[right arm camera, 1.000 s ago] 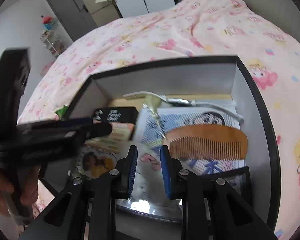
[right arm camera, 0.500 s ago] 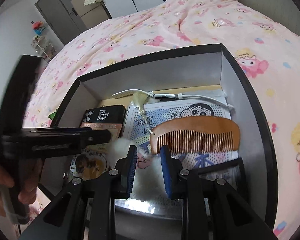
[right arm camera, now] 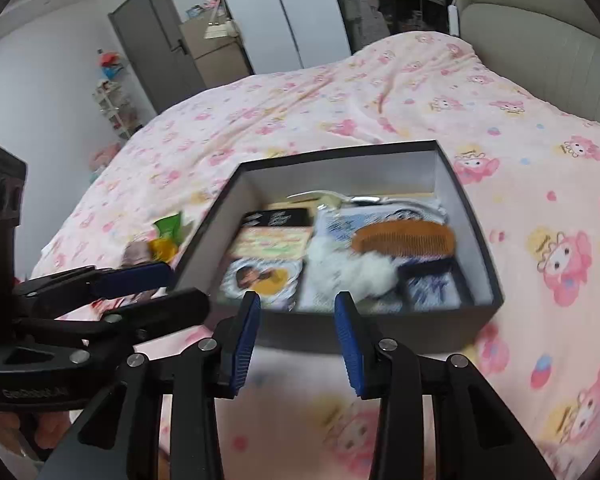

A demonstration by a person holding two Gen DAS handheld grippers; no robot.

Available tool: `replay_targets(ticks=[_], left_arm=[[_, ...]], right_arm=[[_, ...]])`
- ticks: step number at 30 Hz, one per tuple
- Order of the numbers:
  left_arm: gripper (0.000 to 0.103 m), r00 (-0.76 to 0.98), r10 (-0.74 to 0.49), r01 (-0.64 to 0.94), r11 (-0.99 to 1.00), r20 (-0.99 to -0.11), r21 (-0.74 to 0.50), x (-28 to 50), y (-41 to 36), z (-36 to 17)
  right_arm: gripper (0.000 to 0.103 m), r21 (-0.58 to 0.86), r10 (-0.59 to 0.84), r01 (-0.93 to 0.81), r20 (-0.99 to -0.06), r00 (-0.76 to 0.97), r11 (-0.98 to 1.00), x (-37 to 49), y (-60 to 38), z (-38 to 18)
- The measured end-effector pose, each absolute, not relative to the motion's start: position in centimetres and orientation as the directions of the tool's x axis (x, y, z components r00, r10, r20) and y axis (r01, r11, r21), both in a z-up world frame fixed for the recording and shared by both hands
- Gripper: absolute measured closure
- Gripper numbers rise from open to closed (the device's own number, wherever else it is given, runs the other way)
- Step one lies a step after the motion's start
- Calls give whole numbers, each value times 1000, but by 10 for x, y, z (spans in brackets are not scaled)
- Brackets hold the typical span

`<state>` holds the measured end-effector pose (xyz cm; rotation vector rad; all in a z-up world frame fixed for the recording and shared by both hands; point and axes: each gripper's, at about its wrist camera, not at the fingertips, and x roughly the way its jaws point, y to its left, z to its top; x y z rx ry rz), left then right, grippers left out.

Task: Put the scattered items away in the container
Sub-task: 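Reach the right gripper to the beige patterned cloth and grasp it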

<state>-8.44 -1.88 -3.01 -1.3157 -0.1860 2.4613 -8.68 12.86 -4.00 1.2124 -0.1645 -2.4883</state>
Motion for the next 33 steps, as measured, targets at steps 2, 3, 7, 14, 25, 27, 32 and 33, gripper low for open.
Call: replay_targets(ticks=[2, 3, 7, 14, 25, 27, 32, 33], left_arm=[[43, -508, 362, -224, -932, -782, -286, -73, -30, -28], [42, -508, 363, -218, -931, -781, -292, -65, -34, -28], [40, -491, 358, -174, -934, -794, -313, -42, -63, -29], [42, -565, 250, 21, -948, -786, -317, 3, -162, -27], [45, -577, 119, 296, -892, -808, -343, 56, -326, -75], [45, -564, 138, 315, -876, -814, -366, 49, -345, -95], [45, -529, 157, 363, -846, -834, -389, 21, -381, -140], [45, -533, 158, 376, -836, -831, -399, 16, -388, -147]], right_arm=[[68, 269, -389, 288, -736, -555, -919, -76, 121, -38], [68, 270, -401, 306, -733, -549, -913, -70, 114, -36], [68, 281, -434, 348, -730, -528, -895, -56, 87, -33], [68, 302, -519, 483, -745, -418, -822, -55, -10, -34], [68, 477, -625, 525, -768, -141, -705, -95, -156, -94], [68, 427, -579, 532, -801, -152, -731, -103, -166, -109], [68, 366, -534, 547, -826, -182, -753, -127, -190, -122], [68, 357, -529, 547, -826, -194, -757, -132, -193, -122]])
